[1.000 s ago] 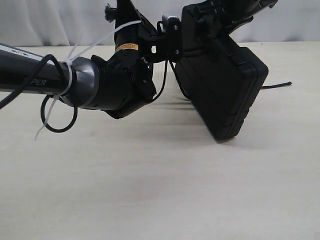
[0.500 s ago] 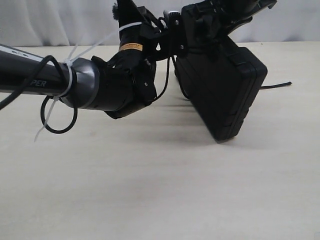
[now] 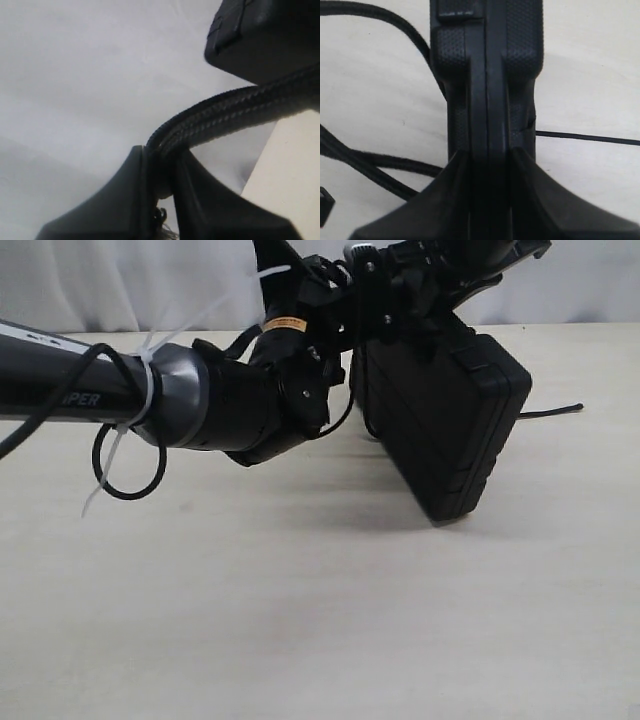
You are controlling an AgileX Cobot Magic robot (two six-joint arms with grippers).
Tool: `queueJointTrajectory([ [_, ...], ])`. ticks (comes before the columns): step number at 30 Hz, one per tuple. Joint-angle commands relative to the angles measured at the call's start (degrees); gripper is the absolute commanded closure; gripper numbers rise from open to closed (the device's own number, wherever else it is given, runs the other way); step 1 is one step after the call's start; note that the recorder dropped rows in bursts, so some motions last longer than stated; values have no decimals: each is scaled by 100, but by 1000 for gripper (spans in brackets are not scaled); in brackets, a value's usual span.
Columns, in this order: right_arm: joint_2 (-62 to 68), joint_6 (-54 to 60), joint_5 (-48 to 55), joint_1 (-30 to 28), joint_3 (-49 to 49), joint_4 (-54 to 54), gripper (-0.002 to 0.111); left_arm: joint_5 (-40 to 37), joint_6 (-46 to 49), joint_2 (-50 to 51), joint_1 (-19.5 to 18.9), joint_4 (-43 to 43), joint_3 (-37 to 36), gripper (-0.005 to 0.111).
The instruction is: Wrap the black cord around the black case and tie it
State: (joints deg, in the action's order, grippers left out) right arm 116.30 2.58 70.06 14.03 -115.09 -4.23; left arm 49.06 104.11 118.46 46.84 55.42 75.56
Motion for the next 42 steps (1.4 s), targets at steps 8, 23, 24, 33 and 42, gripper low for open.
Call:
queueJointTrajectory([
  [8, -10, 36, -9, 5, -5, -176, 104, -984, -118, -11, 223, 379, 57, 107],
  [23, -10, 47, -9, 5, -5, -201, 104, -2788, -1146, -11, 320, -218, 545, 107],
  [24, -10, 64, -9, 5, -5, -201, 104, -2796, -1146, -11, 320, -218, 545, 107],
  [33, -20, 112, -9, 5, 214, -110, 104, -2273, 154, -11, 320, 1298, 545, 46],
  [42, -20, 112, -9, 5, 214, -110, 104, -1783, 1723, -21, 320, 2813, 545, 46],
])
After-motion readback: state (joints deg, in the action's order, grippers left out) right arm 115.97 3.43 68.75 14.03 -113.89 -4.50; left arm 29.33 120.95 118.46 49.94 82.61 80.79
